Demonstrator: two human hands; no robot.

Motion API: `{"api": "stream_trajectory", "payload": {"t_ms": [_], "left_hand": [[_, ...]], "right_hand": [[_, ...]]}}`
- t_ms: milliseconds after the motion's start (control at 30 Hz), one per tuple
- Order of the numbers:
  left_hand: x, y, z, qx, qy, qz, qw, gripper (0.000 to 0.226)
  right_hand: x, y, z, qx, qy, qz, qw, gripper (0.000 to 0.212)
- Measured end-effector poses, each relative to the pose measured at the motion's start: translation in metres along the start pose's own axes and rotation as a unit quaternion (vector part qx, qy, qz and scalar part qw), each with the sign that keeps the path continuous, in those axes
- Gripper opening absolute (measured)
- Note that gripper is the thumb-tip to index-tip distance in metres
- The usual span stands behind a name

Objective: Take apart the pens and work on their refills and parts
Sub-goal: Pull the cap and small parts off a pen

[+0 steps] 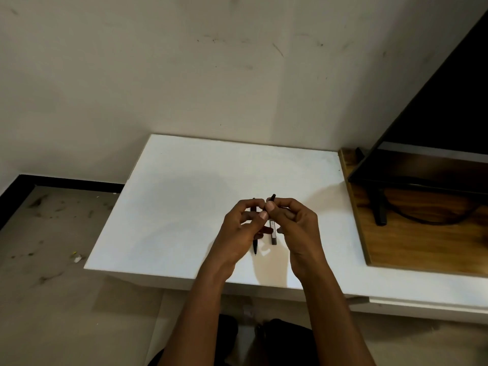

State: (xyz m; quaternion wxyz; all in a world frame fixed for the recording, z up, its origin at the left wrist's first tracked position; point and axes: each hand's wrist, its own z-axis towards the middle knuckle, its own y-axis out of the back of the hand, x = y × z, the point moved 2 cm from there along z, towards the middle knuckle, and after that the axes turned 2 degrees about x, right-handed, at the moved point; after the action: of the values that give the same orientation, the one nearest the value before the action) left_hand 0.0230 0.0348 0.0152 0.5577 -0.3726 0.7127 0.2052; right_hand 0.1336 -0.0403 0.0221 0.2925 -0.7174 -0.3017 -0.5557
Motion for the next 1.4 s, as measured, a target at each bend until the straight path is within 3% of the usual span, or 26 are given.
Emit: {"api": "stream_trajectory", "payload": {"t_ms": [200, 367, 800, 967, 1033, 1100, 1167, 1233, 1400], "left_hand": [[-0.002, 0.0, 0.001, -0.039, -0.071, 0.131, 0.988, 0.014], [-0.004, 0.001, 0.003, -0.069, -0.098, 0.186, 0.975, 0.005], [-0.005, 0.025, -0.002, -0.072, -0.078, 0.216, 0.971, 0.006], [-0.008, 0.038, -0.008, -0.075, -0.068, 0.214, 0.971, 0.009], [-0.009, 0.044, -0.009, -0.08, -0.062, 0.207, 0.973, 0.011], [-0.009, 0.052, -0.01, -0.1, -0.052, 0.184, 0.976, 0.011], [-0.008, 0.061, -0.01, -0.121, -0.043, 0.167, 0.977, 0.012], [-0.006, 0.069, -0.01, -0.14, -0.032, 0.154, 0.978, 0.014], [0.002, 0.08, -0.01, -0.178, -0.003, 0.113, 0.978, 0.016]], "right_hand": [[0.0, 0.007, 0.003, -0.046, 0.01, 0.025, 0.999, 0.012], [-0.001, 0.01, 0.004, -0.032, 0.024, 0.019, 0.999, 0.01], [-0.007, -0.005, 0.003, -0.016, -0.009, 0.114, 0.993, 0.007], [-0.011, -0.019, 0.002, -0.017, -0.035, 0.162, 0.986, 0.026], [-0.015, -0.022, 0.005, -0.044, -0.05, 0.188, 0.98, 0.021], [-0.02, -0.021, 0.009, -0.082, -0.039, 0.106, 0.99, 0.014], [-0.027, -0.022, 0.012, -0.107, -0.007, -0.096, 0.99, 0.015], [-0.034, -0.03, 0.014, -0.092, 0.029, -0.261, 0.961, 0.013], [-0.052, -0.057, 0.025, -0.005, 0.079, -0.434, 0.898, 0.009]]}}
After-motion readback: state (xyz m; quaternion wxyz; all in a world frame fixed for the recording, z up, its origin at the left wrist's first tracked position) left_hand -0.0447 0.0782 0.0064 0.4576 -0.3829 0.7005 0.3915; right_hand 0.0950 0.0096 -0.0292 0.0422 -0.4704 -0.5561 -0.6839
